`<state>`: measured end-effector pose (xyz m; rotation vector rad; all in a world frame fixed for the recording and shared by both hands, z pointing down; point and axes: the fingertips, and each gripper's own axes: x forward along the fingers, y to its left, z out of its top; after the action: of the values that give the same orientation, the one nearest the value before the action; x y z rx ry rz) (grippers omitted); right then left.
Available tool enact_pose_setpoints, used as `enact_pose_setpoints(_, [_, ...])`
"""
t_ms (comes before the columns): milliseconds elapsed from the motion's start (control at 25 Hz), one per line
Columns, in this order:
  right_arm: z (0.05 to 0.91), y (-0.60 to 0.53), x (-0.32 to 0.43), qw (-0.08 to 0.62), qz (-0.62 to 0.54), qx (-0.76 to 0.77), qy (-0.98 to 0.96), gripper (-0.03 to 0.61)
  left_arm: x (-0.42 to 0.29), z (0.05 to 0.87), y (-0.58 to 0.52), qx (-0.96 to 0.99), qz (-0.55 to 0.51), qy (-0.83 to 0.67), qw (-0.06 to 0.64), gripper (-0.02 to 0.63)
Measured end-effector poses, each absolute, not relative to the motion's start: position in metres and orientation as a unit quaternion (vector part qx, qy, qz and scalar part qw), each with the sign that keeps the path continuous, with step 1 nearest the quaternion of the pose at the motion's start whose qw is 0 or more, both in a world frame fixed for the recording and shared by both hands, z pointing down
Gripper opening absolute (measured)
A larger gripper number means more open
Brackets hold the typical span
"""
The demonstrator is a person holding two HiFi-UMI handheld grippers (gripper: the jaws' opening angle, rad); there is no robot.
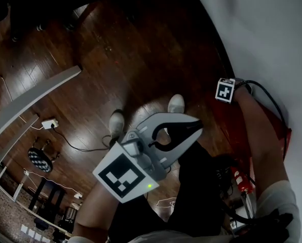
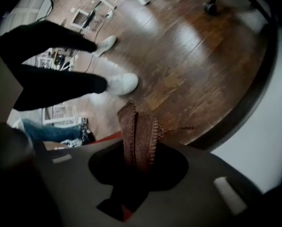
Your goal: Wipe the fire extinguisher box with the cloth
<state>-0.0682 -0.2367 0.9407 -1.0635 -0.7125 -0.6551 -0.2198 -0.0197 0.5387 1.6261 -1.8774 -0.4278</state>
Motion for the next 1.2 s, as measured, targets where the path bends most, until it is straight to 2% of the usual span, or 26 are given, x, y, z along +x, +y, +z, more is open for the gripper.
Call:
enact_pose_setpoints(120, [0.937, -0.215, -0.097, 0.731, -0.281, -0.462, -0.417, 0.095, -0.208, 0.527, -0.023, 0.628, -0.153, -0.706, 0.29, 0.012])
enact_pose_setpoints(280, [0.877, -0.188, -0.164, 0.689, -0.279, -0.421, -0.52, 0.095, -0.206, 0.492, -0.023, 0.657, -0.14, -0.691, 0.265, 0.011])
enact_pose_setpoints(440, [0.781, -0.161, -0.217, 0.642, -0.259, -0.367, -0.621, 0.095, -0.201, 0.443, -0.004, 0.704, -0.11, -0.661, 0.236, 0.011])
enact_pose_setpoints(640, [0.635, -0.118, -0.216, 0.569, -0.224, -0.292, -0.735, 0.095, -0.168, 0.367, 0.041, 0.753, -0.096, -0.624, 0.187, 0.011])
enact_pose_setpoints(880, [0.469, -0.054, -0.124, 0.451, -0.067, -0.109, -0.884, 0.095, -0.107, 0.288, 0.095, 0.82, -0.092, -0.539, 0.166, 0.011])
enact_pose_setpoints(1080, [0.366, 0.021, 0.018, 0.369, 0.042, 0.024, -0.928, 0.096, -0.043, 0.25, 0.141, 0.872, -0.019, -0.464, 0.154, 0.011])
enact_pose_setpoints(1200, [0.338, 0.064, 0.111, 0.356, 0.071, 0.077, -0.929, 0.097, 0.009, 0.236, 0.172, 0.881, 0.029, -0.454, 0.13, 0.01])
